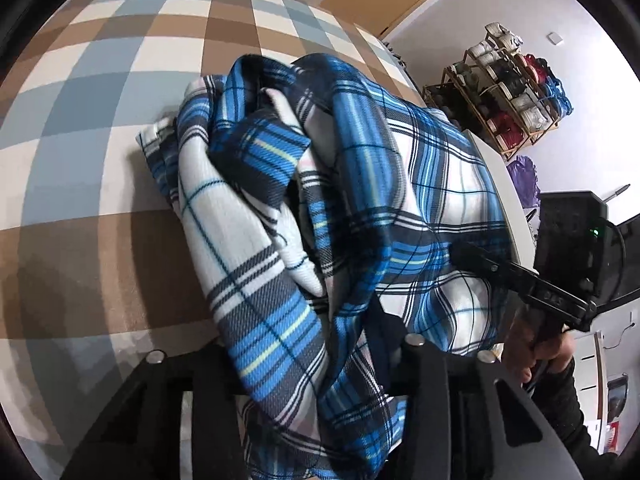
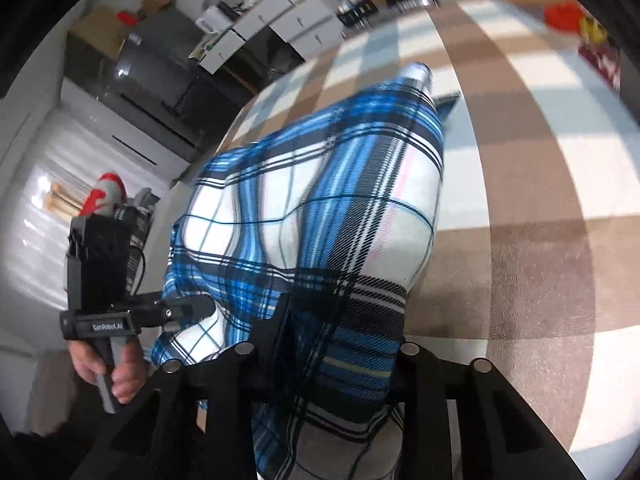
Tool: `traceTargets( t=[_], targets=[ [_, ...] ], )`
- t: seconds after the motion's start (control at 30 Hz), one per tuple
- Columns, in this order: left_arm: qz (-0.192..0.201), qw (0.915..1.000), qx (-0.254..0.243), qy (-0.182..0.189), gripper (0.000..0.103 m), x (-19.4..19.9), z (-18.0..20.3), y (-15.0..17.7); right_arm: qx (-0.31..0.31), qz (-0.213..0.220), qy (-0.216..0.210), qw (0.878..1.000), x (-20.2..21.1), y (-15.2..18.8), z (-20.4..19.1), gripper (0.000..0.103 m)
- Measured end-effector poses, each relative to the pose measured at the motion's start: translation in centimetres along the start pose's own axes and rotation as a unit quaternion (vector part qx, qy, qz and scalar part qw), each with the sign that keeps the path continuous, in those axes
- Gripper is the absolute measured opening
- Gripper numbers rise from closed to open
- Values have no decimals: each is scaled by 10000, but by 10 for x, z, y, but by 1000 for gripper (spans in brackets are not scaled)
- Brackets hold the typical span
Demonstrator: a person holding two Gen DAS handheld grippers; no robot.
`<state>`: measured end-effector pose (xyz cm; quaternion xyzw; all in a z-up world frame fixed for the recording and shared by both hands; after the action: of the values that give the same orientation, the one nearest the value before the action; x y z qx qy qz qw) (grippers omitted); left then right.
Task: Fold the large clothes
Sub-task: 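Lift the plaid shirt with both tools and carry it to the clothes stack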
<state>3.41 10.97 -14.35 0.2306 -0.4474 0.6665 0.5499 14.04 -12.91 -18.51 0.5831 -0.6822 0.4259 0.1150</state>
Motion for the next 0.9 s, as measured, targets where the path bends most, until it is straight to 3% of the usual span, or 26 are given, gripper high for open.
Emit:
traceTargets(
  t=[0.3, 0.6, 0.9],
  targets=[
    [182, 9992, 105, 334, 26, 18, 14, -3, -1, 298, -229, 9993, 24, 3, -31, 23],
    [430, 9985, 141, 312, 26, 56, 22, -14, 159, 540, -385, 9977, 46, -19, -74, 22],
    [943, 9950, 298, -159, 26, 158, 3, -29, 695, 574, -793, 9928, 51, -72, -192, 22]
  ],
)
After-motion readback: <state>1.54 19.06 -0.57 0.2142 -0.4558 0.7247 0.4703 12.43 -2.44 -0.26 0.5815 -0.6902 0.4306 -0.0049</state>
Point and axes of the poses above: each gripper's, at about its wrist camera, not at the fingertips, and x roughly against the way its jaws point, z to its right, y to its underside, the point moved 10 cm from there along -x, roughly the way its jaws point, and after that the axes turned 4 degrees about -y, right-handed, at the moved point
